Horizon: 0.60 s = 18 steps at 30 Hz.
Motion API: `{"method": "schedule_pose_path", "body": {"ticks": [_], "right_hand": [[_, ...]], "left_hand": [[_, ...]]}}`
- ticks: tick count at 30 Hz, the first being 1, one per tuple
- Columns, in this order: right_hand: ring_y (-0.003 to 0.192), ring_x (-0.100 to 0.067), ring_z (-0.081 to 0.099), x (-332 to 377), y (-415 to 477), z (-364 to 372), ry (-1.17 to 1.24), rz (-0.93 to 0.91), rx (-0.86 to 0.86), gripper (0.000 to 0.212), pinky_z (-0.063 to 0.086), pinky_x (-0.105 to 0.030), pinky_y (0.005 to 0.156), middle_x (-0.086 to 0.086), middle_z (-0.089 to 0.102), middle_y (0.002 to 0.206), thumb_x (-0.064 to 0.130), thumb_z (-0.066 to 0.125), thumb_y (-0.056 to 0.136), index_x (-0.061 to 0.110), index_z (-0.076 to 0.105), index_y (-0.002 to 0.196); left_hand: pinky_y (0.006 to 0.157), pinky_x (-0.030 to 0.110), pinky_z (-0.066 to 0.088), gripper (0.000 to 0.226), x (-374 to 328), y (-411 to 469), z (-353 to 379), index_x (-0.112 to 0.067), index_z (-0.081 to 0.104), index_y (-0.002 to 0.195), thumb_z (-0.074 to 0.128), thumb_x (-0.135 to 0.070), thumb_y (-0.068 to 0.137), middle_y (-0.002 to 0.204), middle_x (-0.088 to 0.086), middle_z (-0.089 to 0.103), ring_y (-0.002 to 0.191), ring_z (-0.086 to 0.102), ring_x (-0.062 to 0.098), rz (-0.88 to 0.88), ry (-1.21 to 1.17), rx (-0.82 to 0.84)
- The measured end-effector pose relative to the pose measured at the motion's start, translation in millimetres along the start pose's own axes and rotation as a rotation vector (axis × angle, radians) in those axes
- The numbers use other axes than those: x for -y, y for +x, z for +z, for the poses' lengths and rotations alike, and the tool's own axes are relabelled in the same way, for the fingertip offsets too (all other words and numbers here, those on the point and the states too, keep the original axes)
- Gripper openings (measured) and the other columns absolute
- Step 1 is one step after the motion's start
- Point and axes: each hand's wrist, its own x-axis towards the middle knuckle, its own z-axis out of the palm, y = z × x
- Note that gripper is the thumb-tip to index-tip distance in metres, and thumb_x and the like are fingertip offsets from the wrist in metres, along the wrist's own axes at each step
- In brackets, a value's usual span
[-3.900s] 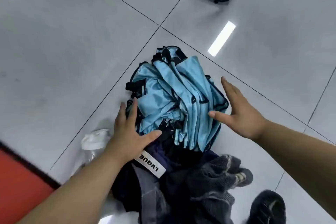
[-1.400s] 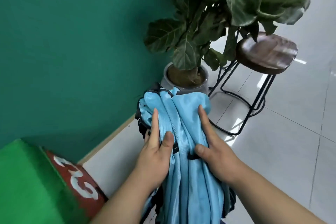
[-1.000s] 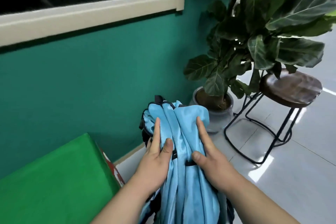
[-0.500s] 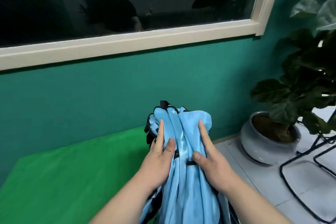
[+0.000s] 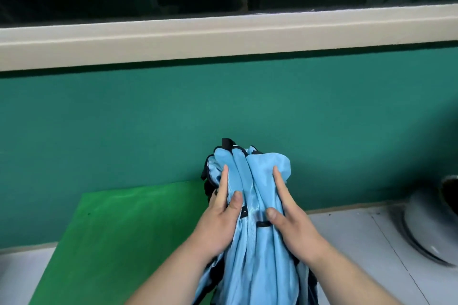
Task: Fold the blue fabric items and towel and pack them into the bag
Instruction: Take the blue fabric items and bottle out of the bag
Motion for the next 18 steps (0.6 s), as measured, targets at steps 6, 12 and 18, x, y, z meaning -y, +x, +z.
{"method": "schedule_pose_path", "body": {"ticks": [6,12,18], "right_hand": [[0.139,0.019,0.020,-42.4,106.4,60.7,-0.007,0.041,0.060,0.100,0.021,-0.010,0.115,0.040,0.020,0.150,0.079,0.058,0.072,0.049,0.005,0.151],[0.142,0.014,0.019,-115.1,180.2,111.1,-0.003,0.077,0.064,0.096,0.024,-0.015,0.114,0.031,0.020,0.157,0.082,0.060,0.071,0.059,0.007,0.148],[0.149,0.004,0.003,-197.2,206.0,130.8,-0.130,0.180,0.107,0.091,0.008,-0.038,0.125,0.027,0.003,0.162,0.095,0.047,0.065,0.074,0.000,0.140]], "left_hand": [[0.110,0.020,0.023,0.064,78.0,82.9,-50.5,-0.068,-0.007,0.142,0.027,-0.070,0.087,0.161,-0.017,0.021,0.144,0.025,0.002,-0.034,-0.030,-0.040],[0.117,0.026,0.023,0.057,165.1,159.0,-69.4,-0.078,-0.008,0.133,0.027,-0.078,0.088,0.160,-0.018,0.019,0.146,0.022,0.002,-0.022,-0.015,-0.045],[0.116,0.029,0.005,0.069,241.0,194.1,-40.9,-0.070,-0.009,0.140,0.028,-0.072,0.083,0.166,-0.004,0.003,0.152,-0.006,0.015,-0.112,0.011,0.025]]}}
